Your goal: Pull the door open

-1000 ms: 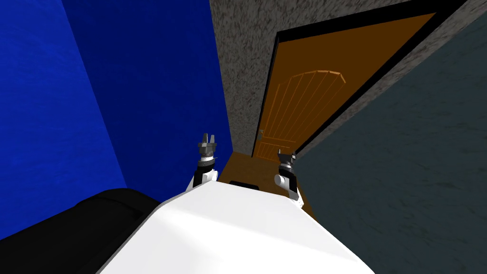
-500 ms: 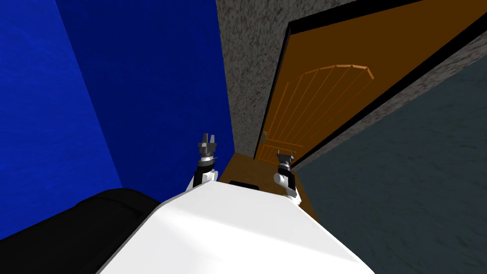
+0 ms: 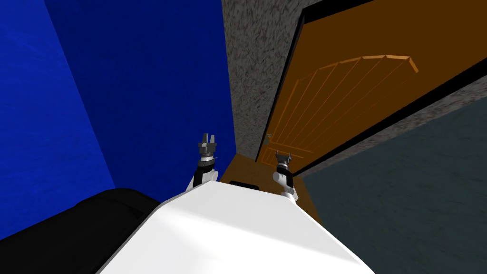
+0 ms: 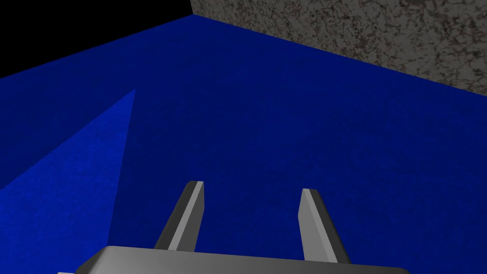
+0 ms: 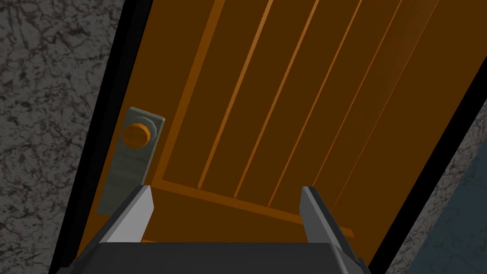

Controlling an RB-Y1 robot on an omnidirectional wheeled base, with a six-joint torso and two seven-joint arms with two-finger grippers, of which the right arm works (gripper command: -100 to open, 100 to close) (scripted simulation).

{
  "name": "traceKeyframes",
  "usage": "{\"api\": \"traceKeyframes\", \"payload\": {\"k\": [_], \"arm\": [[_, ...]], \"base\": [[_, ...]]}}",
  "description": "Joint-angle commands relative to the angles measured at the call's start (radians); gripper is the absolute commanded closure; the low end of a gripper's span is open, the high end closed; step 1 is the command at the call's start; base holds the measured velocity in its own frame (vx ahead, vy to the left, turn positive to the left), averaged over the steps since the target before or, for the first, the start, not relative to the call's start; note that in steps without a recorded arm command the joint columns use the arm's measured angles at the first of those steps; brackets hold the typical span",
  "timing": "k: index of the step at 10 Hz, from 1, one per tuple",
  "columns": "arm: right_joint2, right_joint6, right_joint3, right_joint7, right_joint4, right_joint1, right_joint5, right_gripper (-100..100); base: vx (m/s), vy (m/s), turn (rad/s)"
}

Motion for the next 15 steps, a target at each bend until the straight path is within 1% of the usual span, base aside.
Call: {"api": "traceKeyframes", "payload": {"k": [1,3,4,5,6,7,11,12,13,14,15], "arm": [[0.006,0.01,-0.006,-0.032,0.037,-0.02,-0.018,-100],[0.012,0.019,-0.012,-0.06,0.069,-0.037,-0.035,-100],[0.018,0.027,-0.018,-0.084,0.098,-0.053,-0.05,-100],[0.021,0.031,-0.02,-0.096,0.112,-0.061,-0.057,-100],[0.027,0.039,-0.025,-0.12,0.14,-0.076,-0.071,-100],[0.03,0.042,-0.028,-0.129,0.151,-0.082,-0.077,-100],[0.055,0.063,-0.042,-0.194,0.226,-0.123,-0.116,-100],[0.051,0.057,-0.038,-0.184,0.214,-0.113,-0.11,-100],[0.017,0.055,-0.048,-0.208,0.226,-0.108,-0.121,-100],[0.0,0.052,-0.054,-0.22,0.232,-0.105,-0.126,-100],[-0.009,0.051,-0.056,-0.226,0.235,-0.103,-0.129,-100]], "base": [[0.153,-0.023,0.156],[0.115,-0.018,0.094],[0.137,-0.033,0.149],[0.129,-0.034,0.132],[0.133,-0.041,0.142],[0.119,-0.028,0.112],[0.132,-0.04,0.116],[0.053,-0.032,0.025],[0.122,0.003,0.102],[0.17,-0.029,0.141],[0.163,-0.049,0.065]]}}
